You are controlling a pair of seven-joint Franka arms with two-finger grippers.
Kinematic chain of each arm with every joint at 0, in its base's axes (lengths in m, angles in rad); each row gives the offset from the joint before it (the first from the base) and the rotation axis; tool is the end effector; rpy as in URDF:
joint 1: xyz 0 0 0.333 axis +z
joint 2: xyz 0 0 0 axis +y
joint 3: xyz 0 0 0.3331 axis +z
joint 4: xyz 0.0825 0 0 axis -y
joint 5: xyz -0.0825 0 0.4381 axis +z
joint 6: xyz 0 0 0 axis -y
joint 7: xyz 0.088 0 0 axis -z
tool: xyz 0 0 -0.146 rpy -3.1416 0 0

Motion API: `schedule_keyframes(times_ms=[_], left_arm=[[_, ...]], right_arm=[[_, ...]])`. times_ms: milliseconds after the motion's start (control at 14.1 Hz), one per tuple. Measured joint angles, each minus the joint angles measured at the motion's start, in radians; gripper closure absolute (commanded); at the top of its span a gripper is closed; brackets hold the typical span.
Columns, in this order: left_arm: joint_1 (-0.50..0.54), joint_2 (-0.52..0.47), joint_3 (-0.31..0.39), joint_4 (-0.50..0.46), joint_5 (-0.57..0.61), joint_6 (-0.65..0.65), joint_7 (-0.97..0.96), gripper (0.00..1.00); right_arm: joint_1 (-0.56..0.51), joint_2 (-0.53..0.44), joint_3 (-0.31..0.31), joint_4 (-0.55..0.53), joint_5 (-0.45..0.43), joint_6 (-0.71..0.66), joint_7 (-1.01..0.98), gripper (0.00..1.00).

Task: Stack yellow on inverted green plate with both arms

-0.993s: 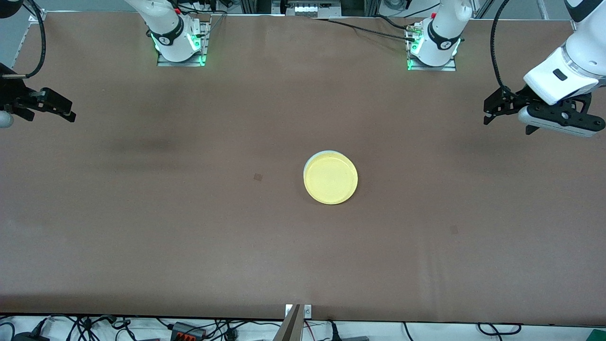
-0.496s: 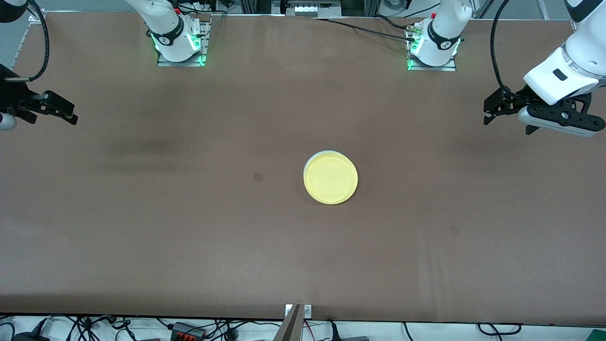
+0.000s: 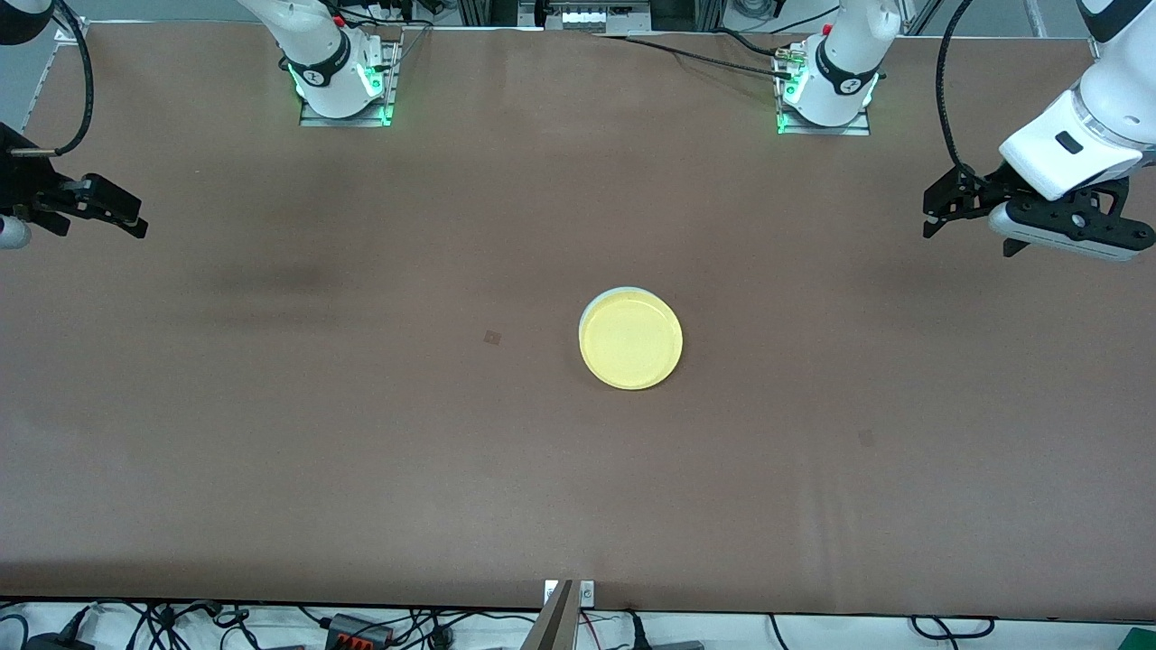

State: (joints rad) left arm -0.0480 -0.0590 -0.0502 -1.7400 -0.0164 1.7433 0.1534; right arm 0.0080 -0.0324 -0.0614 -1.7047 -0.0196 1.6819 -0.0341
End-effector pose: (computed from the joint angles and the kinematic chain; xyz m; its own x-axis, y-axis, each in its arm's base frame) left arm 0.6010 -0.0620 0.5639 0.9672 -0.2461 0.0635 -0.2468 -0.9691 0.0037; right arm 0.6043 -0.0354 0.5611 0.9998 -0.0171 0.0089 -0.0173 -0.9997 0.0178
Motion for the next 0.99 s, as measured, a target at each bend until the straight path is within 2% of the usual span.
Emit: schedule_keyframes(times_ms=[567,993], left_arm=[[0.000,0.000,0.000,0.000,0.000,0.000,0.000,0.00],[0.000,0.000,0.000,0.000,0.000,0.000,0.000,0.00]], right_arm=[[-0.014,-0.068,-0.001,-0.065,0.000,-0.004,0.000,0.00],[-0.018,-0.073,-0.001,-0.070,0.000,-0.011,0.000,0.00]])
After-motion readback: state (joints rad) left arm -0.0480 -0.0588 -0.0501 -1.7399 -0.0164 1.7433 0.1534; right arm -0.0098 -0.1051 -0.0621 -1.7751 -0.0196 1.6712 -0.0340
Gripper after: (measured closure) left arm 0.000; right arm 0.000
